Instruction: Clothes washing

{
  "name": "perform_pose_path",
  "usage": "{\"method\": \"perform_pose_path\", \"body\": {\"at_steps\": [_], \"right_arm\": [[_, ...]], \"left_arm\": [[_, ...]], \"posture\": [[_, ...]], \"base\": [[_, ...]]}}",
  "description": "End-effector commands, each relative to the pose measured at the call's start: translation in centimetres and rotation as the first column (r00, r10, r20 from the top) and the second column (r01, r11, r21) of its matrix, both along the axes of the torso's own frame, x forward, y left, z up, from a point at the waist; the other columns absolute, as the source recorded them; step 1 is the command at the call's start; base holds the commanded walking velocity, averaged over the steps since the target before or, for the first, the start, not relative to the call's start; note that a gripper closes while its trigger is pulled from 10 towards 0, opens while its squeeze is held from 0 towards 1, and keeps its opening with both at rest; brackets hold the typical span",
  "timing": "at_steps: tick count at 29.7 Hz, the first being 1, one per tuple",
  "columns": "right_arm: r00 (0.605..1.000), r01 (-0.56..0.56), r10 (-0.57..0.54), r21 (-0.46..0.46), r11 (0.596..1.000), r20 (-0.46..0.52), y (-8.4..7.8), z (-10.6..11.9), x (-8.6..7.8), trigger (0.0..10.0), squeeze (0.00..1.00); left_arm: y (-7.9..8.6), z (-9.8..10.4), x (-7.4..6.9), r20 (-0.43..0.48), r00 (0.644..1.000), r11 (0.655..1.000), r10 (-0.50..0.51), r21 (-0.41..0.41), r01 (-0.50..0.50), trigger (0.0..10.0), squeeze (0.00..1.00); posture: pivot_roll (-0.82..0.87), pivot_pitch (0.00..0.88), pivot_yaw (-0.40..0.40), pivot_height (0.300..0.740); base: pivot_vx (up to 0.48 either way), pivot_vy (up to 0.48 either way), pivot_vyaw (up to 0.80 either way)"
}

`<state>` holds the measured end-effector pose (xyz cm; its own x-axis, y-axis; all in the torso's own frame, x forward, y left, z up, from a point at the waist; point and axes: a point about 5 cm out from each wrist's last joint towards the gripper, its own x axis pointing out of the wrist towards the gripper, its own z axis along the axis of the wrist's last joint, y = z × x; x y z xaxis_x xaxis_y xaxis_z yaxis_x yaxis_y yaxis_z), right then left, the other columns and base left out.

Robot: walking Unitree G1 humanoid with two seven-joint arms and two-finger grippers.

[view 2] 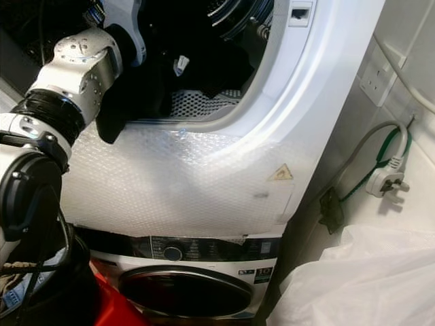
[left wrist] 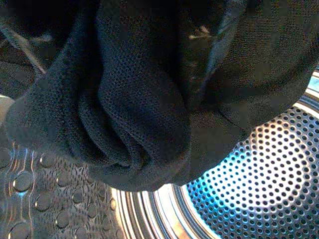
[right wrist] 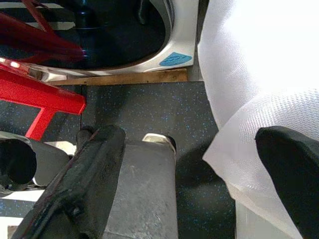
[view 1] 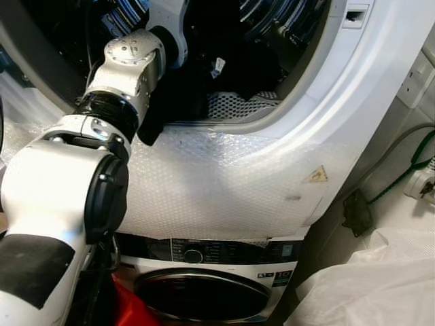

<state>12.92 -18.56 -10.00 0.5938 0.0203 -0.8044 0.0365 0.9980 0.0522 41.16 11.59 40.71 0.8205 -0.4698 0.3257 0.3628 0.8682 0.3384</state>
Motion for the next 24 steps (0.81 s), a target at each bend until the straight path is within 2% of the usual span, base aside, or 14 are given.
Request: {"method": "perform_pose_path", "body": {"at_steps": [1, 5, 14, 15, 16, 19, 24], "right_arm": [[0.999, -0.013, 0.014, 0.023, 1.000, -0.032, 0.9, -0.3, -0.6, 10.0, 0.00], [0.999, -0.023, 0.024, 0.030, 0.999, -0.039, 1.2, -0.4, -0.5, 10.0, 0.00], [0.999, -0.033, 0.035, 0.043, 0.999, -0.041, 1.8, -0.4, -0.2, 10.0, 0.00], [0.999, -0.034, 0.036, 0.044, 0.998, -0.041, 1.9, -0.4, -0.1, 10.0, 0.00], [0.999, -0.025, 0.027, 0.046, 0.999, -0.034, 1.9, -0.3, 0.1, 10.0, 0.00], [0.999, -0.022, 0.023, 0.048, 0.999, -0.032, 2.0, -0.3, 0.2, 10.0, 0.00], [0.999, -0.015, 0.018, 0.052, 0.999, -0.041, 2.2, -0.4, 0.0, 10.0, 0.00]], "left_arm": [[1.0, -1.9, 0.5, -0.089, 0.996, 0.997, 0.022, 0.073, -0.015, 10.0, 1.00], [0.7, -2.1, 0.3, -0.111, 0.993, 0.990, -0.049, 0.129, 0.063, 10.0, 1.00], [1.5, -1.5, 0.1, -0.108, 0.993, 0.980, -0.057, 0.183, 0.076, 10.0, 1.00], [1.6, -1.6, 0.0, -0.122, 0.991, 0.979, -0.063, 0.183, 0.085, 10.0, 1.00], [1.9, -1.6, -0.2, -0.167, 0.977, 0.973, -0.135, 0.165, 0.163, 10.0, 1.00], [2.5, -1.3, -0.6, -0.193, 0.960, 0.954, -0.203, 0.180, 0.238, 10.0, 1.00], [3.8, -0.8, -1.1, -0.194, 0.961, 0.938, -0.198, 0.247, 0.243, 10.0, 1.00]], "posture": [[-0.01, 0.111, 0.029, 0.740], [0.03, 0.110, 0.027, 0.740], [0.05, 0.133, 0.036, 0.740], [0.05, 0.133, 0.037, 0.740], [0.05, 0.132, 0.049, 0.740], [0.05, 0.129, 0.058, 0.740], [0.05, 0.126, 0.068, 0.740]], "base": [[0.000, 0.000, 0.00], [0.000, 0.000, 0.00], [0.000, 0.000, 0.00], [0.000, 0.000, 0.00], [0.000, 0.000, 0.00], [0.000, 0.000, 0.00], [0.000, 0.000, 0.00]]}}
